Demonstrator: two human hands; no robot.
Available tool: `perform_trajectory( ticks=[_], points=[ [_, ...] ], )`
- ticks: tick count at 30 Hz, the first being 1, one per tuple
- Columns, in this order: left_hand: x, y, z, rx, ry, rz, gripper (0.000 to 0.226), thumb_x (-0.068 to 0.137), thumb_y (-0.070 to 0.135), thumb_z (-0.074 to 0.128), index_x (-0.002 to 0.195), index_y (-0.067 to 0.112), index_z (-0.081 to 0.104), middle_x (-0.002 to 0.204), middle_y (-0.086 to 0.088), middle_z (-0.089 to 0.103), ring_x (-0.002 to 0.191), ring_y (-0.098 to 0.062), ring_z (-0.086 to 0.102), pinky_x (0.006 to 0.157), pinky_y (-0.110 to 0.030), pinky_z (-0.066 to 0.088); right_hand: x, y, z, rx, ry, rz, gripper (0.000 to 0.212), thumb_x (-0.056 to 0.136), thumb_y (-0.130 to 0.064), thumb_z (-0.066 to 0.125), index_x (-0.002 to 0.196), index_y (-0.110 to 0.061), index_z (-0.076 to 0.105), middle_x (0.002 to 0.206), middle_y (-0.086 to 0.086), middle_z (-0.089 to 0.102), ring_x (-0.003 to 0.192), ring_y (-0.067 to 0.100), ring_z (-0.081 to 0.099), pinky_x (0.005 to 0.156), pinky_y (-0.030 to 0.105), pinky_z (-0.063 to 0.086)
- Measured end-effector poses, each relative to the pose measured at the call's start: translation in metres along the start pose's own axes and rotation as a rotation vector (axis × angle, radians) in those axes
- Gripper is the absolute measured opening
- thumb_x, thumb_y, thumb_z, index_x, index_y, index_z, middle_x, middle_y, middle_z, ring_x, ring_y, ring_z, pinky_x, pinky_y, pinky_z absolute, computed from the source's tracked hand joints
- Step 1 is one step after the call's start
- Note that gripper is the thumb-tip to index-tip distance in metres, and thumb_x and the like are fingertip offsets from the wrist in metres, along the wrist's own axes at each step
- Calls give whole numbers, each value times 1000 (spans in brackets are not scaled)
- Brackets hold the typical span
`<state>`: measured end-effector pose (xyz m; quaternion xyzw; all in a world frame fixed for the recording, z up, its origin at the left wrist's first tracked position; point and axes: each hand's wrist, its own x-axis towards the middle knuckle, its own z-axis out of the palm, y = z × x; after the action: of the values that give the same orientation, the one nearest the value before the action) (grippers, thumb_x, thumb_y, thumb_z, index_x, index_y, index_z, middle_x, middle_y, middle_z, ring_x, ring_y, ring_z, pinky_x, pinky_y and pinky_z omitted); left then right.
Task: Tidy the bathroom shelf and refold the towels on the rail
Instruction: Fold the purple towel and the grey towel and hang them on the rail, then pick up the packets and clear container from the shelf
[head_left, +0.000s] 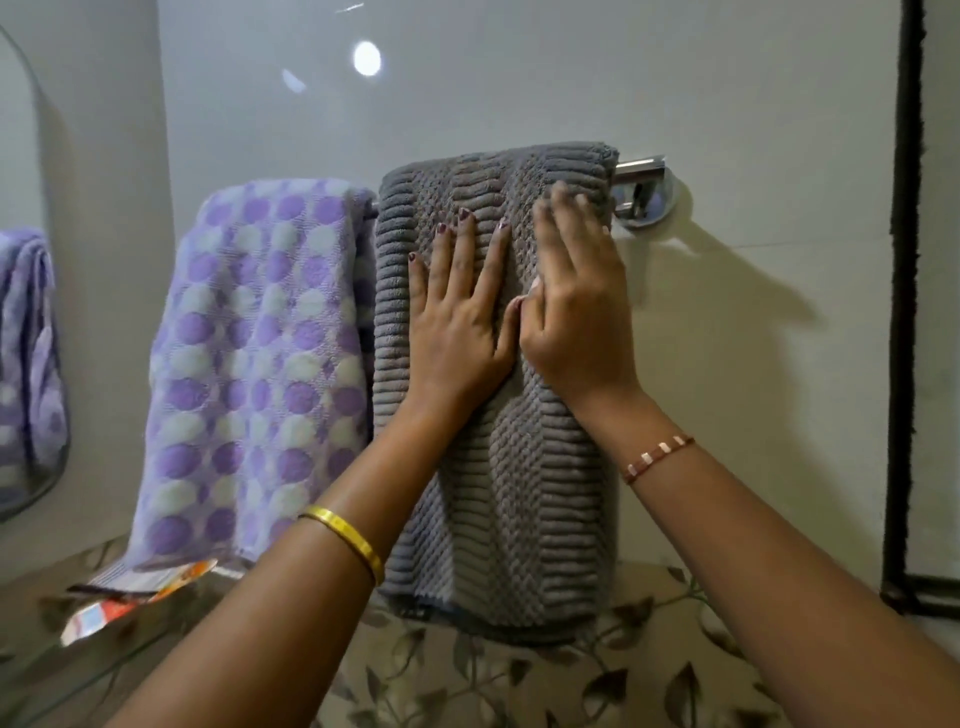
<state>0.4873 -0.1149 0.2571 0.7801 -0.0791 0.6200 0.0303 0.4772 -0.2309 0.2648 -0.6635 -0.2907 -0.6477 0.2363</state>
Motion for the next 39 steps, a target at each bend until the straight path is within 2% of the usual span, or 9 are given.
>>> perform_trajectory(
  ticks=[4,8,13,17,22,26,29,36,39],
  points=[
    [-47,-4,-8,-25,-79,-27,53,93,31,32,143,16,22,153,-13,20,143,-27,13,117,-41,4,-34,-4,9,-159,-126,-67,49,85,-10,44,132,3,43,142,22,39,135,37,32,113,52,23],
    [-91,-9,-27,30,-138,-2,53,89,16,43,140,9,31,149,-15,28,141,-29,21,115,-41,5,-56,-23,15,-113,-120,-64,48,86,-14,37,130,3,46,140,21,43,134,38,33,112,54,21],
    [-126,-14,-64,3,-122,-208,54,88,16,30,141,8,29,150,-13,27,142,-25,18,117,-37,1,-81,-60,20,118,-94,-73,50,80,-11,38,126,3,51,135,21,49,130,37,40,111,49,25],
    [-158,-31,-99,-35,-15,-359,48,90,13,36,137,8,37,146,-12,36,139,-22,27,117,-42,14,-105,-93,24,293,-80,-127,48,79,-7,48,125,4,52,134,21,50,128,36,43,109,45,28],
    [-199,-55,-141,-13,63,-590,47,87,15,34,133,10,43,142,-9,43,135,-18,34,115,-39,21,-135,-144,31,538,-115,-188,45,81,-9,41,122,5,54,130,24,52,124,39,47,105,48,38],
    [-223,-82,-163,-14,86,-738,48,85,16,33,130,6,46,137,-11,48,130,-18,41,107,-21,26,-156,-182,43,647,-205,-215,44,74,0,54,117,6,58,124,24,57,117,38,55,98,48,45],
    [-238,-107,-168,-50,108,-827,39,89,6,38,127,4,50,132,-12,53,119,-12,45,97,-12,29,-169,-205,62,676,-290,-250,46,68,0,58,114,6,60,117,23,63,111,37,59,94,47,48],
    [-265,-156,-158,-203,96,-1043,33,90,-2,41,119,5,56,118,-8,60,111,-19,53,84,-11,34,-197,-235,121,672,-488,-246,45,54,5,72,98,4,67,93,19,70,85,32,68,75,37,55],
    [-276,-173,-150,-268,78,-1115,32,90,-1,41,117,3,58,119,-19,62,112,-35,55,91,-27,41,-210,-241,147,656,-607,-182,43,61,3,66,104,0,65,96,19,69,89,31,66,76,31,53]
  ],
)
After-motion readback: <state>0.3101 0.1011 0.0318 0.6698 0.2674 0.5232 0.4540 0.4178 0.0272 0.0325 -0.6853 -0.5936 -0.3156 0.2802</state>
